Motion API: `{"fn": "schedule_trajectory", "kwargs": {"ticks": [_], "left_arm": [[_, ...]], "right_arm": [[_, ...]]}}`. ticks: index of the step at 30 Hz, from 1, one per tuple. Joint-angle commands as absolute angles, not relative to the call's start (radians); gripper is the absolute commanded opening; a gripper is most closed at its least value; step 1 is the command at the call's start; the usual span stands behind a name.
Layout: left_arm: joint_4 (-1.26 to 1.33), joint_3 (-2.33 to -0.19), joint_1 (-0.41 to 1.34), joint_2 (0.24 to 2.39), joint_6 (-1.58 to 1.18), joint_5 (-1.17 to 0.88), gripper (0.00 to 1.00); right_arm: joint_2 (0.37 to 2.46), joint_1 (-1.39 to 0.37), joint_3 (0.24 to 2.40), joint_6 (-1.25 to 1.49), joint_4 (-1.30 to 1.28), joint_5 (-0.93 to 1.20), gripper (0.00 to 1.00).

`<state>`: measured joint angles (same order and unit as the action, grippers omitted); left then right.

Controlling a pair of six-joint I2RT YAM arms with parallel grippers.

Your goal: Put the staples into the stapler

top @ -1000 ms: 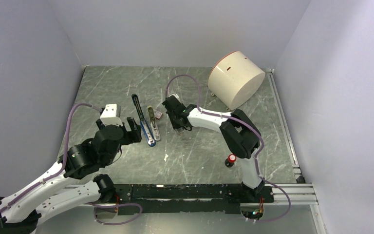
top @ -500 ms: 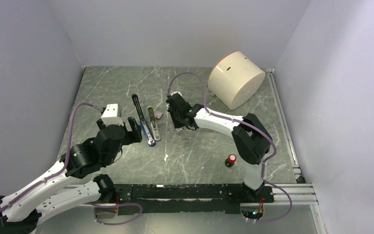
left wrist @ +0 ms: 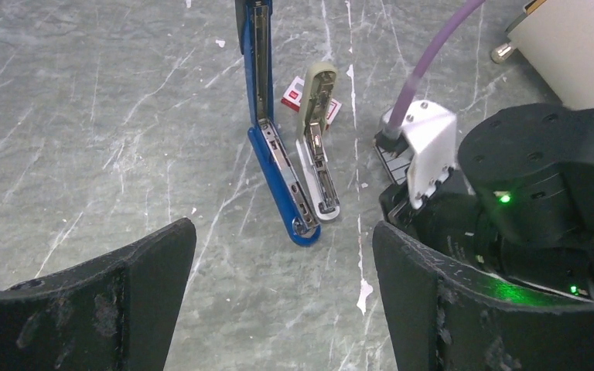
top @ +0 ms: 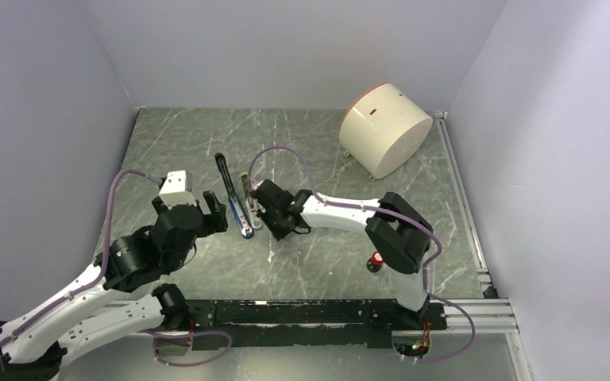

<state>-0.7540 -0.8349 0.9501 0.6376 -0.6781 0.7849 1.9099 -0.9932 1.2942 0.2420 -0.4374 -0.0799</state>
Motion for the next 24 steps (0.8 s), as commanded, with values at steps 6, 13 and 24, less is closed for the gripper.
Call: {"fn": "schedule_trajectory", "kwargs": {"ticks": [6,13,24], "left_arm": [[-0.744,-0.853,0.954,0.634,-0.666,0.786,0.89],[-0.736,-0.855,0.954,0.656,-0.651,0.773,0.89],[-0.742,-0.853,0.954,0.641,-0.661,0.78,0.89]], "right_arm": [[1.971,-1.027,1.324,0.16,-0.528,-0.021,0.22],[1.977,-1.035,1.349,0.188,-0.555,-0.061,0.33],[1.899,-1.035,1.312,0.439,-0.495,-0.232,0.5]]}}
